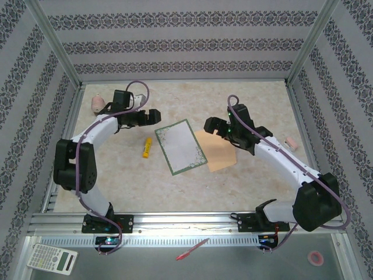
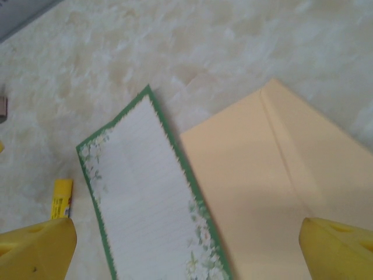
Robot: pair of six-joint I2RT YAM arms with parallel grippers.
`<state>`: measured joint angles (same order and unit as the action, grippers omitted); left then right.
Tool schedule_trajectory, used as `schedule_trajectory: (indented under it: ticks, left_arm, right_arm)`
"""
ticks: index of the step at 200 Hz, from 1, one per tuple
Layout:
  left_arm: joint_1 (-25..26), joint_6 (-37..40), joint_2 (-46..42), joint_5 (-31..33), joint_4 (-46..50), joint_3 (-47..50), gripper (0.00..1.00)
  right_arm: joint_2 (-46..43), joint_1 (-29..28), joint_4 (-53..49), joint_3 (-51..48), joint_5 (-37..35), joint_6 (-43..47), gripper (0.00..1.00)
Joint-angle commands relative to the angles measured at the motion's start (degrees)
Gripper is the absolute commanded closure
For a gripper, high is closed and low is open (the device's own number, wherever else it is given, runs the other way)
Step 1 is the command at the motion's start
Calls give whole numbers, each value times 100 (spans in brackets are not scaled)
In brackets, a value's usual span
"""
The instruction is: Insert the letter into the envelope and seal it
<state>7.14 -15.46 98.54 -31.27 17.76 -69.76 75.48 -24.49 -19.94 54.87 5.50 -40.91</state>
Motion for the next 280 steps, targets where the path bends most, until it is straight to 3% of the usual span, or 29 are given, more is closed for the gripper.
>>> schedule_trajectory:
  ticks: [1,86,177,280]
  left_arm:
    - [96,79,258,98,175,-303,0]
    - [149,256,897,233,192,-495,0]
    - [290,282,1131,59,139,-414,0]
    - [419,483,1477,-25,83,-425,4]
  right_arm:
    - [132,-176,196,-325,361,-494,2]
    - [803,-738,1058,-756,929,-1052,2]
    - [1287,-886,1899,-1040,1267,-1467,2]
    - [1645,-926,2003,-831,1358,-1438,2]
